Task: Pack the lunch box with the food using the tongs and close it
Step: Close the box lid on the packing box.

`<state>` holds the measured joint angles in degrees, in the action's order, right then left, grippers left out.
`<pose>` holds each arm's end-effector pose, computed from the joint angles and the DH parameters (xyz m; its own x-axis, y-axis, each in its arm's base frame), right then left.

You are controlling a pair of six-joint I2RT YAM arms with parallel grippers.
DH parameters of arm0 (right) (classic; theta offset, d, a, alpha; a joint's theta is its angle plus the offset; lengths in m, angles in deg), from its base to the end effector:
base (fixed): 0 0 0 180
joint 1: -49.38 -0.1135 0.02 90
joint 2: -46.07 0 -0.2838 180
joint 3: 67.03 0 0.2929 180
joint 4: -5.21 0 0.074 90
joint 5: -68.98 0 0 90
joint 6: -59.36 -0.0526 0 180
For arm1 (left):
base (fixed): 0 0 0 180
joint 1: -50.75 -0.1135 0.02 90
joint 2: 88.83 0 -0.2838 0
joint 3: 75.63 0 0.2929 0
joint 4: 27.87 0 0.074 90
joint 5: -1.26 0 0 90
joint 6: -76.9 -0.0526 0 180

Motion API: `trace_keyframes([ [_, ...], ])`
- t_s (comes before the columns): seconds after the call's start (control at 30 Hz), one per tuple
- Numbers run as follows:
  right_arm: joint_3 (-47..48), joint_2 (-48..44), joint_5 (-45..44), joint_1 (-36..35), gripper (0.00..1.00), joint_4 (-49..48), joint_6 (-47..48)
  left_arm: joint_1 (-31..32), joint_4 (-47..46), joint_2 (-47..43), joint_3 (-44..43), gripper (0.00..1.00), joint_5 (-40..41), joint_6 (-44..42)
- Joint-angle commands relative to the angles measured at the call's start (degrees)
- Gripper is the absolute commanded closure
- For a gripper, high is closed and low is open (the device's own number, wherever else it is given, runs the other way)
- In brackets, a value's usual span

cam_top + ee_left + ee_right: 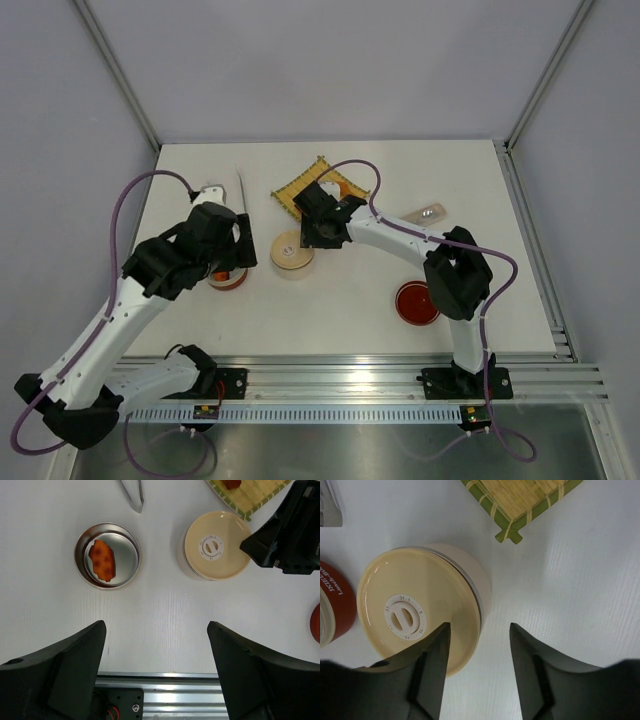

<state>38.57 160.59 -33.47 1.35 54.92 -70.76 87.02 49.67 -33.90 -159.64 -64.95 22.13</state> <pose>0.3377 0.3585 0.2193 -0.8561 -0.0109 -0.5167 -0.1298 0.9722 0.1947 0.1689 -0.0976 0.3967 -0.6808 -0.1552 -0.7159 -0.0821 0.9873 -0.1359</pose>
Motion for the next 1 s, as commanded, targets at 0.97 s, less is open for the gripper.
trace_keyframes([
  [0.97, -32.9, -47.1, -14.9, 8.8, 0.23, 13.4, -9.2, 1.8, -24.0, 39.8, -2.1, 0.35, -7.7, -4.5],
])
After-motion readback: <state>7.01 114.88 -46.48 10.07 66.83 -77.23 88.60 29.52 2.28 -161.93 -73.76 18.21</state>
